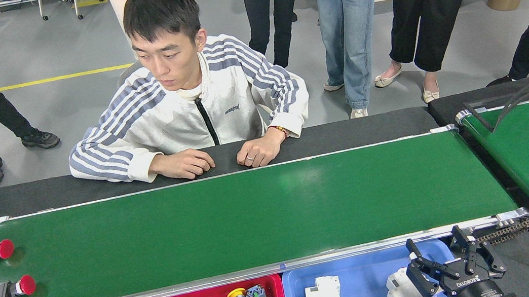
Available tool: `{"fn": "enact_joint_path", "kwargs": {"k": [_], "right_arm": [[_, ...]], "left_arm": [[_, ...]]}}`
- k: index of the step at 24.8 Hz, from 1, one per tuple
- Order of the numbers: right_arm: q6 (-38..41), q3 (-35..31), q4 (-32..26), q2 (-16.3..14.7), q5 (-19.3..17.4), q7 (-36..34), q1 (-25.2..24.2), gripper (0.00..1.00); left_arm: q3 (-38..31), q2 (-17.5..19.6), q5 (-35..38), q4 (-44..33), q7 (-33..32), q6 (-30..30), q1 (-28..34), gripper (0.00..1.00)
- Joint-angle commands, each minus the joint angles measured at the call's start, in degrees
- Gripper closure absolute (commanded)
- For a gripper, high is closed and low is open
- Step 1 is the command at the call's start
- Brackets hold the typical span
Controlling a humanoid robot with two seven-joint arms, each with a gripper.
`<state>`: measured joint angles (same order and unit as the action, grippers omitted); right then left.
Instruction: Pick switch part from conveyor to tray
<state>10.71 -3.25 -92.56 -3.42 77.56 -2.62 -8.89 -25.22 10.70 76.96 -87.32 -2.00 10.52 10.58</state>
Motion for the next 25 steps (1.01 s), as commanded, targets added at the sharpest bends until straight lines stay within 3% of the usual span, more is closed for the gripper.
{"fn": "enact_joint_path", "kwargs": {"k": [1, 9, 20, 25], "right_arm": [[0.1, -0.3, -0.5, -0.2, -0.2, 0.0, 0.7, 0.0], [0.2, -0.3, -0.5, -0.2, -0.2, 0.0, 0.7, 0.0], [0.9, -0.1, -0.4, -0.4, -1.0, 0.0, 1.5, 0.0], [2.9, -0.1, 0.1, -0.4, -1.0, 0.0, 1.9, 0.0]], "left_arm": [[-0.2, 3.0, 0.2, 4.3, 0.3, -0.7, -3.7, 0.01], [0.3, 11.0, 0.1, 25.4, 0.3, -0.1, -18.1, 0.01], [0.3, 16.1, 0.1, 43.4, 0.9, -2.8, -26.9, 0.01], [1.6, 17.2, 0.3, 46.2, 0.9, -7.8, -27.3, 0.05]]}}
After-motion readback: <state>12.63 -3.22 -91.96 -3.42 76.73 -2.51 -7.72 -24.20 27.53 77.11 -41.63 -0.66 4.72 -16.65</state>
